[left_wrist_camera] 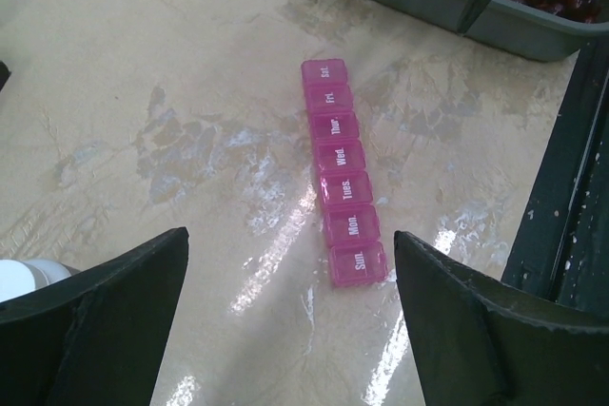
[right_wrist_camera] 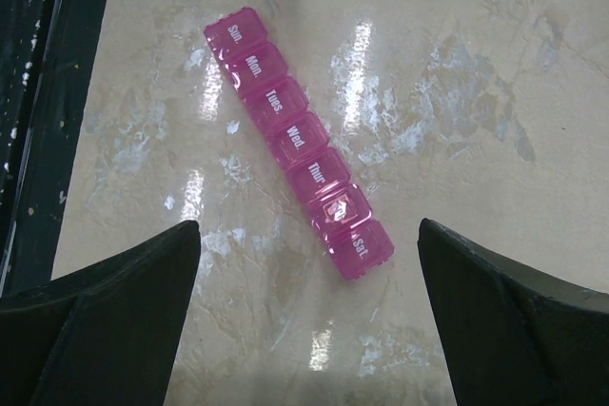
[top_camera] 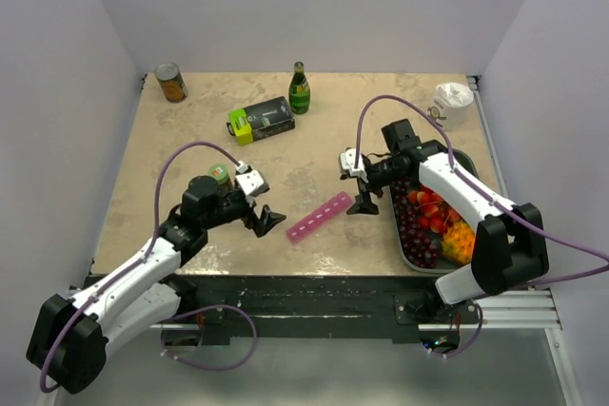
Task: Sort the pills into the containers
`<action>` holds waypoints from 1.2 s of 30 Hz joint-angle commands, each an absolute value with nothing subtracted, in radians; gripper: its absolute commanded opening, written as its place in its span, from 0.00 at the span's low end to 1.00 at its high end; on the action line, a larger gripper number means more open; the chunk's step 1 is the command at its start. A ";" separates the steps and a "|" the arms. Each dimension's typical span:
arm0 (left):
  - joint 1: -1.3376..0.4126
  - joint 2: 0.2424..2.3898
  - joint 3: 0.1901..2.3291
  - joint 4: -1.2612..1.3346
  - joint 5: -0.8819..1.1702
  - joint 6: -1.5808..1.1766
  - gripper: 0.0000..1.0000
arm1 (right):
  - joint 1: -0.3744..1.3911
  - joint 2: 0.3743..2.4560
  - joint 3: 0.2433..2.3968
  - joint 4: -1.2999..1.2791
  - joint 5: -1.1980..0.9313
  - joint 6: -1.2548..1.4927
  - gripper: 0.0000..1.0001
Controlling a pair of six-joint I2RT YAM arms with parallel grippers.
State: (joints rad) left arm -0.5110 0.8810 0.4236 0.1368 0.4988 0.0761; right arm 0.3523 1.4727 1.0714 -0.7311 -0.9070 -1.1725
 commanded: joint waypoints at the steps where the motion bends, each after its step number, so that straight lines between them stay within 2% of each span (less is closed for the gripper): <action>1: -0.525 0.874 0.393 0.265 0.531 0.139 0.93 | 0.347 1.440 1.031 -0.697 -0.897 -1.212 0.99; 7: -0.567 0.986 0.425 0.284 0.538 0.221 0.93 | 0.321 1.407 0.997 -0.686 -0.899 -1.236 0.99; 16: -0.735 1.160 0.479 0.333 0.387 0.318 0.94 | 0.318 1.459 1.002 -0.738 -0.948 -1.301 0.99; 36: -0.827 1.233 0.471 0.396 0.253 0.311 0.94 | 0.318 1.460 0.988 -0.738 -0.922 -1.318 0.99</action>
